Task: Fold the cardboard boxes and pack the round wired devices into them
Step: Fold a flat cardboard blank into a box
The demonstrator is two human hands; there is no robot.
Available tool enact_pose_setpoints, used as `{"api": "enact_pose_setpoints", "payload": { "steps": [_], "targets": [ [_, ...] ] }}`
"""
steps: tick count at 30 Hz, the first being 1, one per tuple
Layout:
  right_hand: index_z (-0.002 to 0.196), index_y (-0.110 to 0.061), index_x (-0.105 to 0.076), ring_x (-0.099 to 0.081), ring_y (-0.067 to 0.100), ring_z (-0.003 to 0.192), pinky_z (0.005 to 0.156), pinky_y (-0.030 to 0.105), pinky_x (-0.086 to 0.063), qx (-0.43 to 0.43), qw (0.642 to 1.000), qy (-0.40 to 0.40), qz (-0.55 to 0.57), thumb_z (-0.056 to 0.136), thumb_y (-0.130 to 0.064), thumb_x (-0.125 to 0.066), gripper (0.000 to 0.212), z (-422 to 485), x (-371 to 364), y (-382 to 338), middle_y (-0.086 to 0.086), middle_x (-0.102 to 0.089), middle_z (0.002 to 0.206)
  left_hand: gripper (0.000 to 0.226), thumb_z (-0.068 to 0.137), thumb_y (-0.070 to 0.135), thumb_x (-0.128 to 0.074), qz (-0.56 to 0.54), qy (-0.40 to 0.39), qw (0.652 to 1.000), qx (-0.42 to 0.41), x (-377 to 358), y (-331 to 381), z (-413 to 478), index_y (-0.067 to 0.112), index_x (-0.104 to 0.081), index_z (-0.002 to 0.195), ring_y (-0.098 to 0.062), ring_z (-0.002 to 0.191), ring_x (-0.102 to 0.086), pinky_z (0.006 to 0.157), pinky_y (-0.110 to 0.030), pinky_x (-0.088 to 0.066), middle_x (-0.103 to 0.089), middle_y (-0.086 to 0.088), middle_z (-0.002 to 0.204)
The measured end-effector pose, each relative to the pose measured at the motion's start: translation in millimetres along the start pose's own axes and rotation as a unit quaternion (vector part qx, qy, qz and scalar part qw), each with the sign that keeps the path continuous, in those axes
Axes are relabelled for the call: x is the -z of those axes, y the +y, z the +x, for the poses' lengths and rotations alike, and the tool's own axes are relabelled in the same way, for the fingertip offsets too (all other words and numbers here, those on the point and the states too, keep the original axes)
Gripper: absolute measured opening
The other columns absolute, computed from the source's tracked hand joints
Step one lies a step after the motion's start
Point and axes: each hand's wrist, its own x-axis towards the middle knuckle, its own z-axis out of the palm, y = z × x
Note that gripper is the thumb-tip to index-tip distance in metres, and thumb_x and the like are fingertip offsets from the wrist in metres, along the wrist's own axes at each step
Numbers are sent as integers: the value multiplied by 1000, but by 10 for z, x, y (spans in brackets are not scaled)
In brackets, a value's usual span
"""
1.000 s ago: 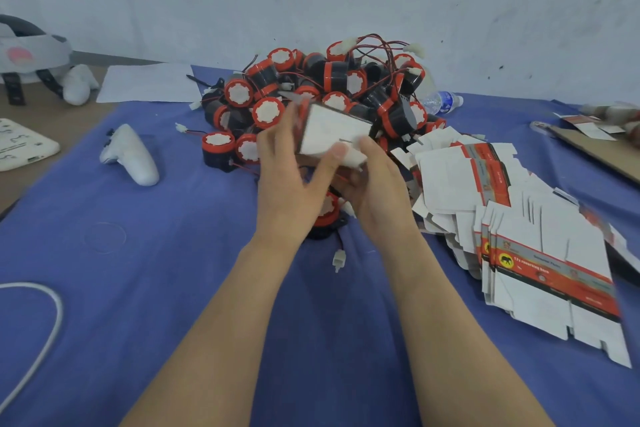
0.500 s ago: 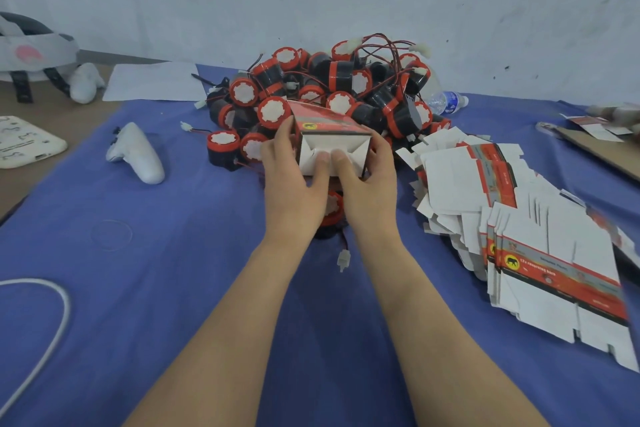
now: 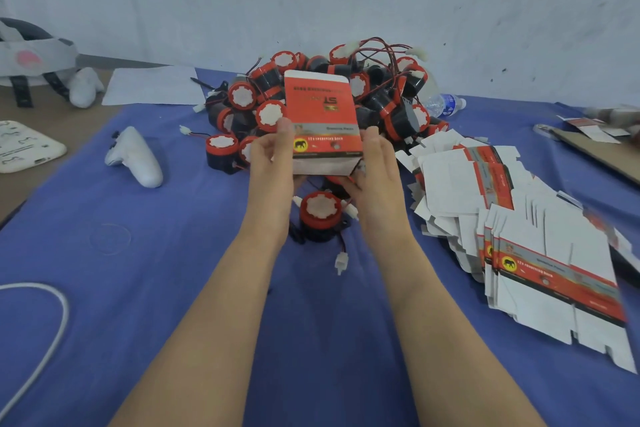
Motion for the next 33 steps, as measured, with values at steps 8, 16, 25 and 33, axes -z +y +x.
{"api": "enact_pose_setpoints", "payload": {
  "steps": [8,16,25,33],
  "targets": [
    [118,-25,-57,-66,20,104,89,40,-55,31,998,-50,-26,97,-20,-53,21,-11,35,21,5,-66,115,18,102,32,-42,122,-63,986,-96,7,-12,-56,38,-51,117,-15,118,-57,96,-32,-51,-55,-1,132],
    [97,-45,-61,-60,17,108,88,31,-53,127,982,-31,-138,95,-32,-55,14,-77,-120,60,-8,-58,110,22,93,47,-51,167,40,980,-102,4,-1,-59,26,-58,92,-22,109,-60,91,-36,-53,-57,-11,121],
    [91,-22,-60,-65,11,88,83,34,-56,90,995,-18,-37,98,-24,-52,10,-92,-101,-27,2,-64,98,89,76,53,-71,-76,32,997,-2,-34,35,-49,22,-26,146,-20,130,-49,107,-41,-44,-43,-7,147],
    [129,-20,-48,-53,11,119,102,35,-45,124,981,62,-135,93,-24,-61,39,-98,-138,31,-1,-55,131,56,81,33,-70,-45,24,998,-24,10,-7,-35,16,-51,131,-19,111,-64,94,-40,-53,-65,-5,123]
  ]
}}
